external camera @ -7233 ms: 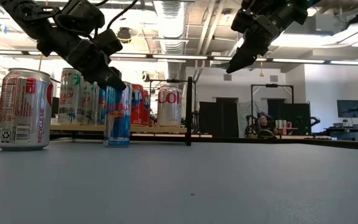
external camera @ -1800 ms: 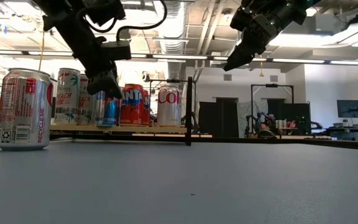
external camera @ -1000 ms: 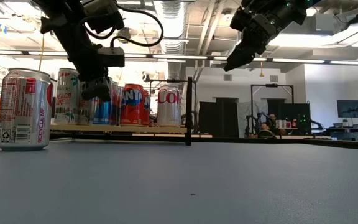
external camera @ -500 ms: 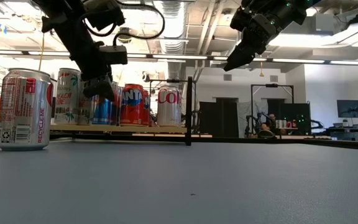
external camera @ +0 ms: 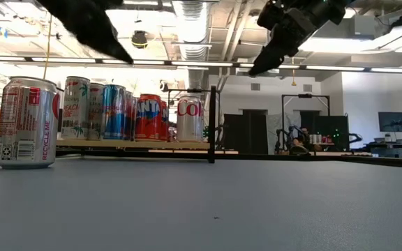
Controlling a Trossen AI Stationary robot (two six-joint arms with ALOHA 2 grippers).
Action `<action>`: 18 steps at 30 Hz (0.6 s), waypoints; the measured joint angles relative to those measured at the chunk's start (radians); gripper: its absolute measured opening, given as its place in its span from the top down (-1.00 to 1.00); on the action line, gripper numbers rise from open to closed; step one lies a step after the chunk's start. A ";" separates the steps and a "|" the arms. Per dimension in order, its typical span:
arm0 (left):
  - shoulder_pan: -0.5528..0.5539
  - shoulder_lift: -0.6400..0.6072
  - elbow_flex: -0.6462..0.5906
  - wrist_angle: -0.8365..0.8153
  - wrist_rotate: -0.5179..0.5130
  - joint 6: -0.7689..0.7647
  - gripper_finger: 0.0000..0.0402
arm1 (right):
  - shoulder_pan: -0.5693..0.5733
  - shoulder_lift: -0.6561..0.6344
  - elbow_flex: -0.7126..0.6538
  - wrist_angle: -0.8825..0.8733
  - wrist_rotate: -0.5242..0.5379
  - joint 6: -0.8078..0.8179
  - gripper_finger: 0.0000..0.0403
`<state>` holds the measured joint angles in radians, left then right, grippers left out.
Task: Place canned beverage on shelf
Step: Put the red soda can on the shelf aligned with the other orange soda can
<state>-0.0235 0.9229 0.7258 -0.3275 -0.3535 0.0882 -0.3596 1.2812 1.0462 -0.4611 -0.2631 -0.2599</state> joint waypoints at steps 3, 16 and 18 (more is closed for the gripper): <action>-0.044 -0.065 0.000 -0.006 0.108 -0.032 1.00 | 0.028 0.000 0.000 0.001 0.000 0.028 -0.44; -0.212 -0.118 -0.086 0.157 0.151 0.068 1.00 | 0.404 0.000 0.127 -0.400 0.239 0.534 -0.44; -0.210 -0.129 -0.115 0.213 0.191 0.090 1.00 | 0.486 -0.002 0.150 -0.464 0.242 0.712 -0.44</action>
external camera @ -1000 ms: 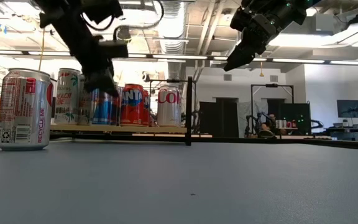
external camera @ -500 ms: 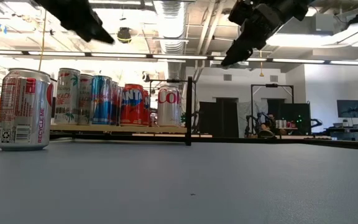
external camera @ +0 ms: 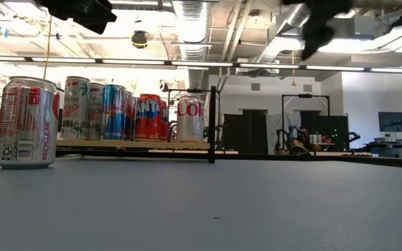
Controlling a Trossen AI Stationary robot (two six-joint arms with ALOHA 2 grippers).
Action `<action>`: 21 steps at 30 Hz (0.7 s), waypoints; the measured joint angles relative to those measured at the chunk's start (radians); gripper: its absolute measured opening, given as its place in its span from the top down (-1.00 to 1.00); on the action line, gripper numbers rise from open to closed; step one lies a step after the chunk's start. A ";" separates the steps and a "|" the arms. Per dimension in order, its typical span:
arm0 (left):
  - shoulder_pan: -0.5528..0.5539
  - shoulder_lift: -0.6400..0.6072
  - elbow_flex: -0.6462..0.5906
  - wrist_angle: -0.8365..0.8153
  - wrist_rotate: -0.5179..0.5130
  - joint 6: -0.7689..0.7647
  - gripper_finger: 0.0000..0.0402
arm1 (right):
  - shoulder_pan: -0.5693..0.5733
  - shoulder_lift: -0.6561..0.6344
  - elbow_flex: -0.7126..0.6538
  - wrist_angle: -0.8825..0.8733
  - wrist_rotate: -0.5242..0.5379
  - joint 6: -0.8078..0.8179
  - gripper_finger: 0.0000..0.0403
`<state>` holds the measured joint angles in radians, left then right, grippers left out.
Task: Place canned beverage on shelf
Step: Put the red soda can on the shelf aligned with the other orange soda can
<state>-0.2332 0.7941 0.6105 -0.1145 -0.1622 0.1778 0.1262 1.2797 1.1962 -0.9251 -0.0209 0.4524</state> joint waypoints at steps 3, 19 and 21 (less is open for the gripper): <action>0.000 -0.011 -0.043 0.079 0.058 0.033 1.00 | 0.140 0.000 0.015 -0.080 0.001 0.285 -0.44; 0.034 -0.016 -0.078 0.190 0.218 0.059 1.00 | 0.726 0.051 0.017 -0.186 -0.105 1.532 -0.44; 0.034 -0.015 -0.078 0.189 0.230 0.055 1.00 | 0.754 0.073 0.017 -0.199 -0.160 1.597 -0.44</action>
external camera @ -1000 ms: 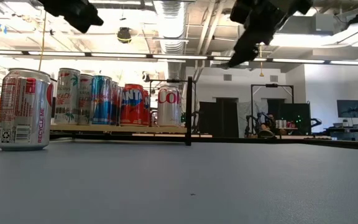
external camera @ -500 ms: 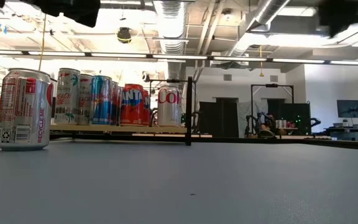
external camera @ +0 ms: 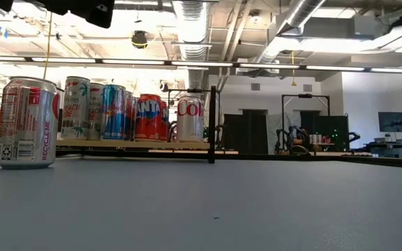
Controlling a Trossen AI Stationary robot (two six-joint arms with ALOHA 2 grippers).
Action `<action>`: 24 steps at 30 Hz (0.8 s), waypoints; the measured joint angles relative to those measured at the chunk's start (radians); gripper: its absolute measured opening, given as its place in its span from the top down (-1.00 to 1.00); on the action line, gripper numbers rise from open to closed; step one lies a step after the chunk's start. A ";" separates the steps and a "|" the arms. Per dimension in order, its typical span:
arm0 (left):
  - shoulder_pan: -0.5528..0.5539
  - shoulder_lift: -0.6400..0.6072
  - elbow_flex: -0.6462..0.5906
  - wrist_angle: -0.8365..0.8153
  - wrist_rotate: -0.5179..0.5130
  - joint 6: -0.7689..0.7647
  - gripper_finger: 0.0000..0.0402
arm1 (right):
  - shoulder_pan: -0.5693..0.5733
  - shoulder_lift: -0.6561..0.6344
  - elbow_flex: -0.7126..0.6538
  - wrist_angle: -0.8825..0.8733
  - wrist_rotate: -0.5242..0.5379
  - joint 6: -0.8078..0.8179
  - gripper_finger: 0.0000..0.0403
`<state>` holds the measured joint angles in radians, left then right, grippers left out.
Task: Place canned beverage on shelf
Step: Put the red soda can on the shelf aligned with the other orange soda can
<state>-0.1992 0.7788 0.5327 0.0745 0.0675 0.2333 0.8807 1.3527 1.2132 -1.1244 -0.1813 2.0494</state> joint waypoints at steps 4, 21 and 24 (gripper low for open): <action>0.000 0.000 0.000 0.002 0.004 -0.005 1.00 | 0.034 0.037 0.000 -0.014 -0.066 0.097 -0.44; 0.000 0.000 0.000 0.006 0.007 -0.020 1.00 | 0.097 0.142 -0.001 0.062 -0.141 0.127 -0.44; 0.000 0.000 0.000 0.007 0.007 -0.021 1.00 | 0.101 0.142 -0.001 0.061 -0.146 0.118 -0.44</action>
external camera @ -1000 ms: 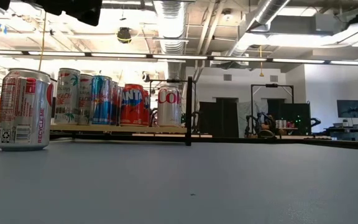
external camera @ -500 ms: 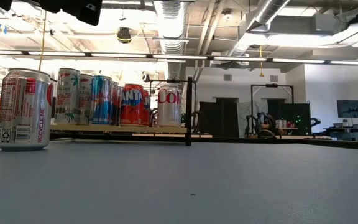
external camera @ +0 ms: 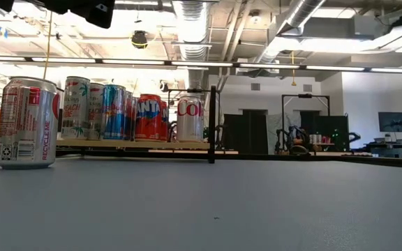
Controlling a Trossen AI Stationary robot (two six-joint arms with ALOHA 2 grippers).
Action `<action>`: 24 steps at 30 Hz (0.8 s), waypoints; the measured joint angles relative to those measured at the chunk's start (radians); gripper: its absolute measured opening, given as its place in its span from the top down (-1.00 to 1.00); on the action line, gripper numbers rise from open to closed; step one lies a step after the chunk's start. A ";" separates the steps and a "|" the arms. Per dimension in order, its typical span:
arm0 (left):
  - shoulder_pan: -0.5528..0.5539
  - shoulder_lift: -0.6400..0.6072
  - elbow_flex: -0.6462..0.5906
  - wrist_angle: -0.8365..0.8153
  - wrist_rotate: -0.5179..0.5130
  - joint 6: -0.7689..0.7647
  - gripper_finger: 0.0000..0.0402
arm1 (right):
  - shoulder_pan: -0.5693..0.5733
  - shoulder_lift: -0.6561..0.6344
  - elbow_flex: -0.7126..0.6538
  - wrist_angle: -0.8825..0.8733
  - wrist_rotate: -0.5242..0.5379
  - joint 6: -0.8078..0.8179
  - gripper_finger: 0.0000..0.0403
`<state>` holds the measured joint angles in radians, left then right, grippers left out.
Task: Place canned beverage on shelf
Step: Put the red soda can on the shelf aligned with the other orange soda can
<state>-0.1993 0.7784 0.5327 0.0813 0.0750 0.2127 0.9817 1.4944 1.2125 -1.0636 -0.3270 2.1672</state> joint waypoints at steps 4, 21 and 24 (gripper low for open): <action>0.000 0.000 0.000 0.013 0.000 0.000 1.00 | -0.002 -0.001 0.000 -0.001 -0.011 -0.024 -0.44; 0.000 0.000 0.000 0.035 0.038 -0.017 1.00 | -0.001 -0.002 0.000 -0.044 0.025 -0.021 -0.44; 0.000 0.000 0.000 0.026 0.043 -0.017 1.00 | 0.000 -0.002 -0.004 -0.039 0.041 -0.020 -0.44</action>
<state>-0.1993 0.7784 0.5327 0.1075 0.1177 0.1959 0.9817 1.4929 1.2082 -1.1023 -0.2859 2.1468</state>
